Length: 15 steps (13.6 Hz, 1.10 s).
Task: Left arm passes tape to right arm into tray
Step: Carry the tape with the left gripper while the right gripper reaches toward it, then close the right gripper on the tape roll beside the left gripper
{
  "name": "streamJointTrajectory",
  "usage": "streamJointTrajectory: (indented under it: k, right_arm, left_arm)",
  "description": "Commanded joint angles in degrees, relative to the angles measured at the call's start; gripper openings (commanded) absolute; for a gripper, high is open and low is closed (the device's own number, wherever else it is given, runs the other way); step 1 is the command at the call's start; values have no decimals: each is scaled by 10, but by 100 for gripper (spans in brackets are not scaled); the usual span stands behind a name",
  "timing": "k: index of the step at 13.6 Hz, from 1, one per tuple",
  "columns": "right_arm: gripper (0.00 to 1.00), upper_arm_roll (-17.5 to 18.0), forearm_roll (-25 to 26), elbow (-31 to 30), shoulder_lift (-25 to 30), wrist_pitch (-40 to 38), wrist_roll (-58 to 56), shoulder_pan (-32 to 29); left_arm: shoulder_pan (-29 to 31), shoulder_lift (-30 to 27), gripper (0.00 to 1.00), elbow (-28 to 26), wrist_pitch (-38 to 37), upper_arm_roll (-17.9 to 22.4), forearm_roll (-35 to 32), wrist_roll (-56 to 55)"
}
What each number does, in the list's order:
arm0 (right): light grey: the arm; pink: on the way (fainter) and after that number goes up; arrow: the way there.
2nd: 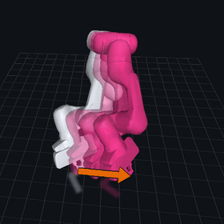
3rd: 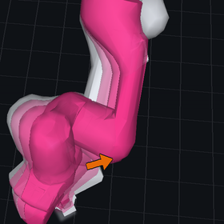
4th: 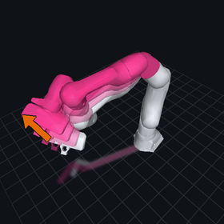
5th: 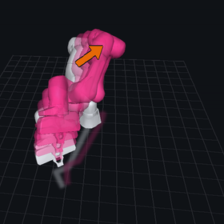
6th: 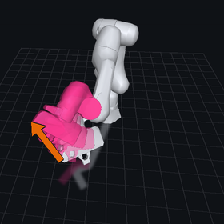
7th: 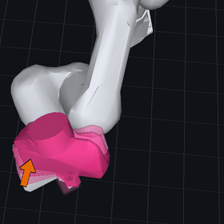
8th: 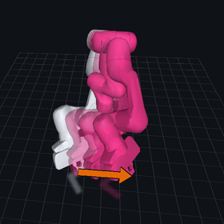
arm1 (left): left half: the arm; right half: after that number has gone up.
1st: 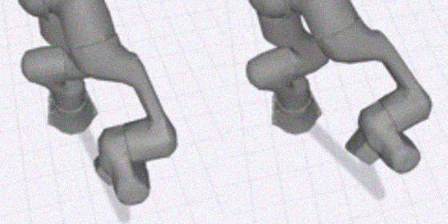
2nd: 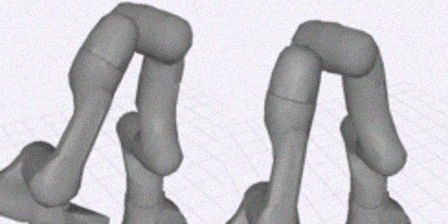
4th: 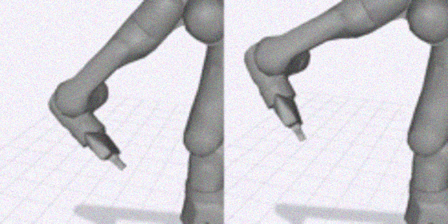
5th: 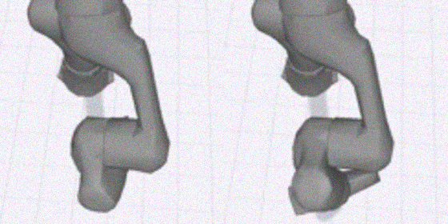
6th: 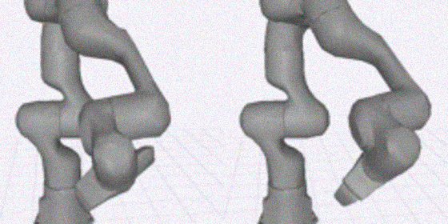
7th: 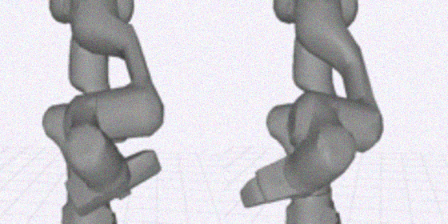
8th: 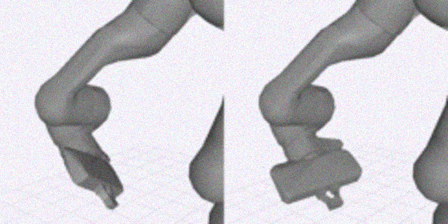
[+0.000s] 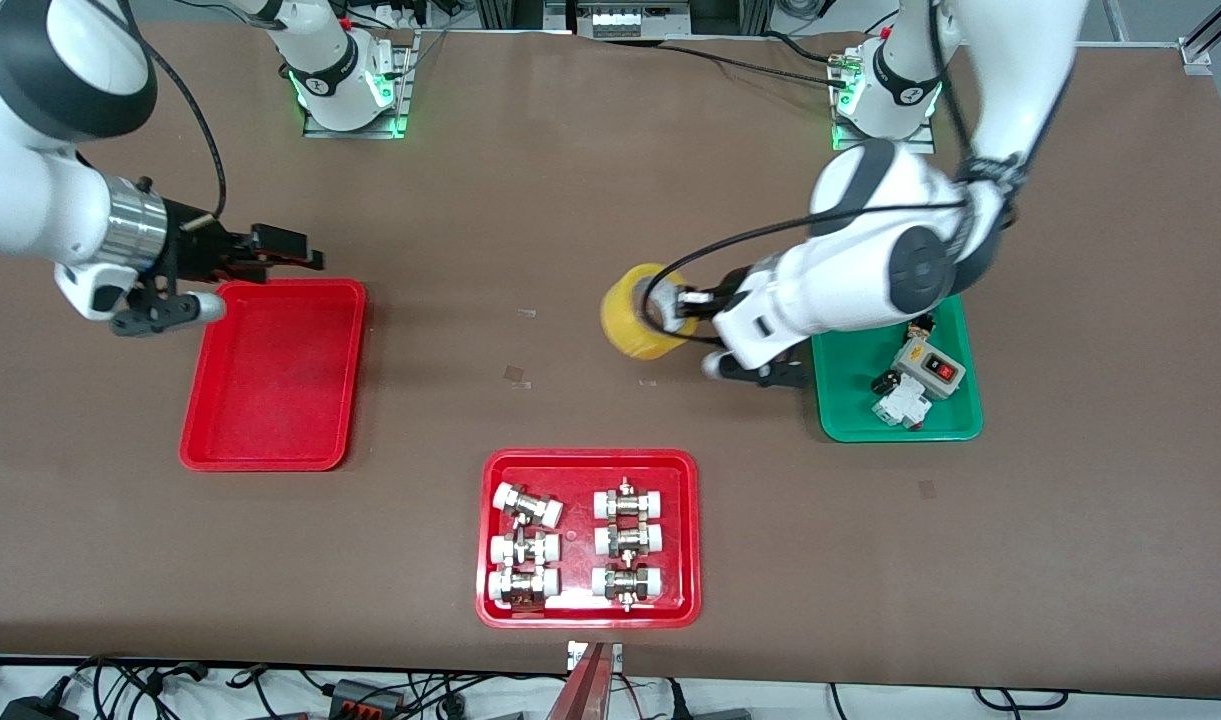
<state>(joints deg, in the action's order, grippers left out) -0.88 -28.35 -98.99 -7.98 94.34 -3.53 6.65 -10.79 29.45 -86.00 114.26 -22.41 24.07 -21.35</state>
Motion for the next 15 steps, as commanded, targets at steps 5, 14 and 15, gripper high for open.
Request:
streamJointTrajectory:
  k: [5,14,15]
  right_arm:
    - [100,-2,-143,63,-70,15,-10,74]
    - [100,-2,-232,63,-143,35,-114,81]
    - [100,-2,-232,63,-150,43,-118,86]
  left_arm:
    - [-86,71,0,38,132,2,76,-52]
    - [-132,90,0,43,235,2,144,-69]
    - [-131,90,0,43,236,1,144,-70]
